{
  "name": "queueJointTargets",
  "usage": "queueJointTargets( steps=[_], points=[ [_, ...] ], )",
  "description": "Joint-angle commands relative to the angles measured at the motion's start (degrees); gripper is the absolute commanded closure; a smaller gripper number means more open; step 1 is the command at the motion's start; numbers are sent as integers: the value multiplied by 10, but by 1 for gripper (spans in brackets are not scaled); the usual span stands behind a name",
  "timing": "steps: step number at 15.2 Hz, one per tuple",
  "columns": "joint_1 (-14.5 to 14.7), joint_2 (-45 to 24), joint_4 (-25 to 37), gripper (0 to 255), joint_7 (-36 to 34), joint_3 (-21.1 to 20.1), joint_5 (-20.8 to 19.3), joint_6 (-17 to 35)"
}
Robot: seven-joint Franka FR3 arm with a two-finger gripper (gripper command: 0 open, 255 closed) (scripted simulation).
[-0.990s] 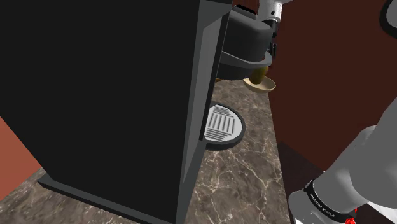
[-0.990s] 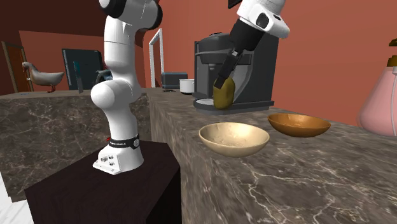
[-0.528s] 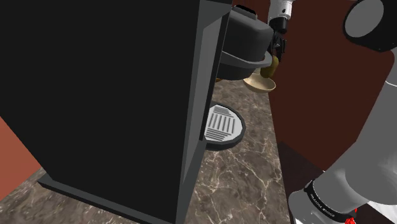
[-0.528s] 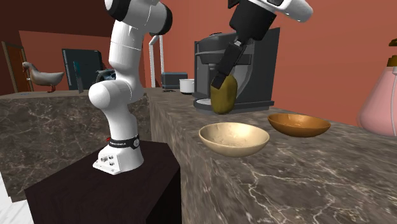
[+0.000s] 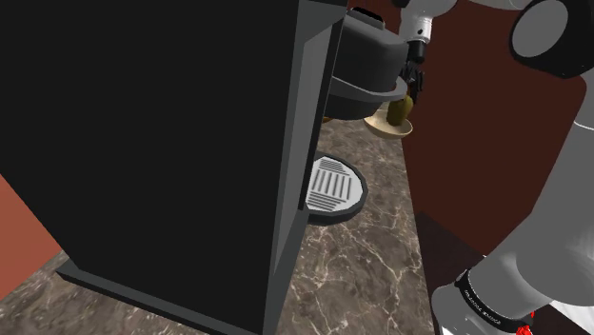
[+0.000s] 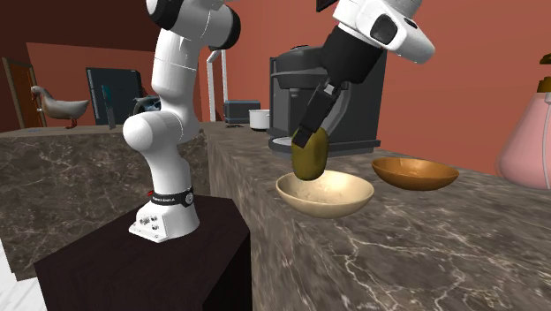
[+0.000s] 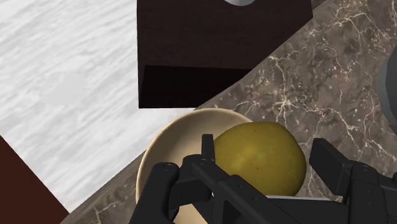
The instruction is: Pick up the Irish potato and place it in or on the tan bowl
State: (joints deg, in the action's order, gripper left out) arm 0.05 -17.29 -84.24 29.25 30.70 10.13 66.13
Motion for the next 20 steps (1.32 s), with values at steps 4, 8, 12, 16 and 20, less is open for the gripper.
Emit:
queueJointTargets(
  steps=[4, 8, 12, 16, 20],
  points=[
    [5, 2, -41, 255, 1, -1, -1, 39],
    [7, 0, -68, 255, 4, -2, 0, 69],
    [7, -1, -68, 255, 4, -2, 0, 69],
    [8, 1, -70, 0, 3, -2, 0, 68],
    [7, -1, -66, 0, 3, -2, 1, 67]
  ],
)
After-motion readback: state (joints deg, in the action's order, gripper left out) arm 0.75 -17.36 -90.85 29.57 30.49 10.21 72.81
